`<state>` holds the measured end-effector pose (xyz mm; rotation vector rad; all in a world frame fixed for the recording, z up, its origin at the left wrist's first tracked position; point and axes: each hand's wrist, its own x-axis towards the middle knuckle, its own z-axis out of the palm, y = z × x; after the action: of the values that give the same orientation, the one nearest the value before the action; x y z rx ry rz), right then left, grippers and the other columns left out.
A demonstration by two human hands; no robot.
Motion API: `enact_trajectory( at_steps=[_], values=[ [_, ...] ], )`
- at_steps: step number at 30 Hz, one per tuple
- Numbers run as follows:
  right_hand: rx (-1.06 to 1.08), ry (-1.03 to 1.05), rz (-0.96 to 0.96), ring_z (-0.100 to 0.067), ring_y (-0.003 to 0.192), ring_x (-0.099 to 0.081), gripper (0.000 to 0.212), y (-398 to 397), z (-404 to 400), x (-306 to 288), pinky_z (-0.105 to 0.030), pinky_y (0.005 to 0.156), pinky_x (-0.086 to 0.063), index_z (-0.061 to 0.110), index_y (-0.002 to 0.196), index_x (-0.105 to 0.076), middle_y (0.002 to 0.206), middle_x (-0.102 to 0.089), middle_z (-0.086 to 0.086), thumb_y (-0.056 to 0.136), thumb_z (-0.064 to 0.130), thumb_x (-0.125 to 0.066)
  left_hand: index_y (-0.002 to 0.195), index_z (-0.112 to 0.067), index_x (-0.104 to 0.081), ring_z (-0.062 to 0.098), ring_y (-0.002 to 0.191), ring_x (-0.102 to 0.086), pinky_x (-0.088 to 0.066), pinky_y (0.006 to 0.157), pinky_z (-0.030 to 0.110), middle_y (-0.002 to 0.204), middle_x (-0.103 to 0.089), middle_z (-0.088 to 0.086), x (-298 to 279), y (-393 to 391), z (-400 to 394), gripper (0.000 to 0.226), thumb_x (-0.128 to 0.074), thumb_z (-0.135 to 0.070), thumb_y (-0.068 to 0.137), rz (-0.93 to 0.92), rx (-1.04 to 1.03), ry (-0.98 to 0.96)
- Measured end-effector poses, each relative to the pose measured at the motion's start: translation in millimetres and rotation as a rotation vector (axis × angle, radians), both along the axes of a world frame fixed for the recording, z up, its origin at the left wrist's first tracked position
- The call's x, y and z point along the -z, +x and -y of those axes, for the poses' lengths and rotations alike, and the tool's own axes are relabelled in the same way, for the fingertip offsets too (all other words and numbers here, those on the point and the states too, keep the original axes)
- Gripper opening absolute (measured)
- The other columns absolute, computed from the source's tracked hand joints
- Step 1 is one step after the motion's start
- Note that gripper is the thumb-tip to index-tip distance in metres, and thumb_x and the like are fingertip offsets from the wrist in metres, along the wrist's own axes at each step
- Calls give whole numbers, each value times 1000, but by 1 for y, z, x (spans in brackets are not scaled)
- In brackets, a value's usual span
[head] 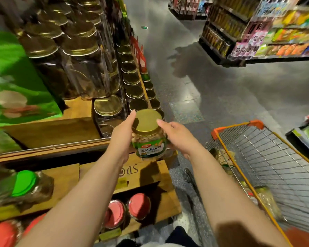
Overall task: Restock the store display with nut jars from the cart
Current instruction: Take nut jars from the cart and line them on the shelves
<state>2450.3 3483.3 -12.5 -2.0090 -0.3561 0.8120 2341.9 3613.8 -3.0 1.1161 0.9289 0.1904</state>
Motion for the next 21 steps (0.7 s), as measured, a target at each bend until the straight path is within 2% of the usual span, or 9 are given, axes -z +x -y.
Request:
enact_trajectory(
  at_steps=[4, 6, 8, 13, 16, 18, 19, 20, 21],
  values=[
    [-79, -60, -94, -15, 92, -70, 67, 19, -20, 36, -40, 87, -61, 0, 99, -71, 91, -75, 1, 92, 65, -57, 120, -28, -67, 16, 98, -62, -51, 76, 38, 103, -67, -7, 33, 11, -17, 44, -51, -62, 97, -47, -35, -28],
    [-100, -88, -163, -13, 93, -68, 49, 26, -28, 51, -30, 73, -59, 14, 89, -74, 89, -74, 7, 94, 61, -59, 116, -28, -67, 18, 101, -64, -54, 85, 43, 106, -68, -7, 54, 17, -26, 41, -52, -61, 98, -69, -44, -64],
    [-107, -106, -200, -16, 97, -70, 43, 34, -34, 72, -25, 73, -57, 19, 92, -78, 93, -77, 7, 94, 58, -60, 114, -29, -68, 21, 108, -65, -53, 94, 48, 112, -70, -4, 76, 21, -31, 40, -53, -62, 97, -82, -46, -85],
    [-68, -143, -312, -28, 103, -70, 88, 44, -43, 132, -32, 87, -60, 1, 122, -68, 129, -61, -24, 70, 72, -66, 112, -24, -72, 16, 102, -68, -55, 93, 46, 106, -75, -5, 127, 34, -32, 36, -58, -55, 97, -148, -105, -114],
    [-50, -142, -372, -36, 103, -69, 96, 45, -44, 161, -44, 93, -59, -6, 123, -64, 130, -56, -30, 69, 74, -69, 112, -26, -72, 13, 97, -69, -55, 83, 39, 91, -77, -12, 151, 39, -33, 36, -58, -55, 98, -178, -101, -138],
    [-44, -155, -399, -31, 84, -59, 94, 46, -44, 172, -58, 99, -53, -10, 110, -67, 103, -70, -31, 72, 75, -70, 116, -27, -72, 11, 93, -69, -53, 77, 35, 83, -77, -16, 162, 39, -34, 39, -56, -57, 97, -184, -95, -149],
    [-19, -167, -405, -27, 81, -52, 75, 45, -45, 174, -58, 100, -52, -4, 91, -72, 75, -64, -21, 78, 70, -70, 117, -26, -72, 10, 92, -69, -52, 75, 35, 84, -77, -16, 167, 40, -34, 41, -56, -58, 97, -187, -86, -152],
    [4, -187, -417, -25, 82, -47, 53, 45, -45, 177, -54, 102, -53, 12, 67, -70, 61, -47, -8, 86, 61, -70, 119, -26, -71, 10, 93, -69, -52, 75, 35, 88, -78, -14, 172, 41, -36, 42, -56, -58, 97, -192, -84, -153],
    [21, -196, -442, -24, 82, -45, 50, 47, -46, 183, -50, 103, -53, 22, 52, -62, 58, -37, 1, 92, 52, -69, 121, -25, -71, 12, 95, -69, -52, 75, 35, 94, -77, -12, 176, 42, -36, 43, -57, -58, 97, -195, -88, -158]
  ],
)
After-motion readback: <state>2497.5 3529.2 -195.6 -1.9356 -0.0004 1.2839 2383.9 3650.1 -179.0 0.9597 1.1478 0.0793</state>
